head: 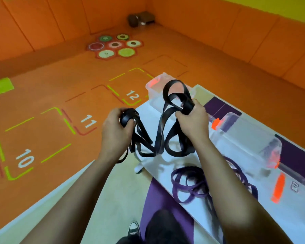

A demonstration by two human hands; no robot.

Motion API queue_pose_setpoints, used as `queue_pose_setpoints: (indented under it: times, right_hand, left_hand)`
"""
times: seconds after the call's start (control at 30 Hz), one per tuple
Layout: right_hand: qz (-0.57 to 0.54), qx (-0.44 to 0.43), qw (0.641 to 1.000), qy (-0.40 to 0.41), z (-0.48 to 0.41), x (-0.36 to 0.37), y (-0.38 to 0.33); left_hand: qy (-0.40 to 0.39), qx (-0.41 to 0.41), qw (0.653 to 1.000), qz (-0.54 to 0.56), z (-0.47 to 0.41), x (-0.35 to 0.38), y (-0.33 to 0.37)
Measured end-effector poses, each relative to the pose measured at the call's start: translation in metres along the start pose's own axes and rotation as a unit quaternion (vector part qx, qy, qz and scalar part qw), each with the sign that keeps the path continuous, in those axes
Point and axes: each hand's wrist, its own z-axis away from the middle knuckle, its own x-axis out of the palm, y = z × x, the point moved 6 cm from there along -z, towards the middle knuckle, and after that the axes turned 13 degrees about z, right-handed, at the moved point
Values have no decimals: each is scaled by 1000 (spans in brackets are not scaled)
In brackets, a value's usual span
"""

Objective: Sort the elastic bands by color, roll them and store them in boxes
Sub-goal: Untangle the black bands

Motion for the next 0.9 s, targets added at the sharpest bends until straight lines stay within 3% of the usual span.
queue_pose_setpoints:
  times: [0.2, 0.37, 0.47, 0.73, 0.9]
  right_hand:
    - [39, 25, 999, -10, -53, 52, 10]
    - [91, 43, 992, -78, -99, 113, 40]
    - [149, 65, 976, -142, -126, 150, 63]
    - [182, 99, 946, -248, -146, 218, 97]
    - [276, 115, 899, -319, -150, 250, 111]
  left_hand:
    - [-42, 19, 999, -10, -88, 34, -29]
    - [-128, -34, 991, 1, -142, 82, -88]
    - [-188, -64, 980, -29, -165, 111, -130]
    - [-214, -180, 958, -60, -200, 130, -226]
    - [-248, -221, 935, -128, -211, 134, -259]
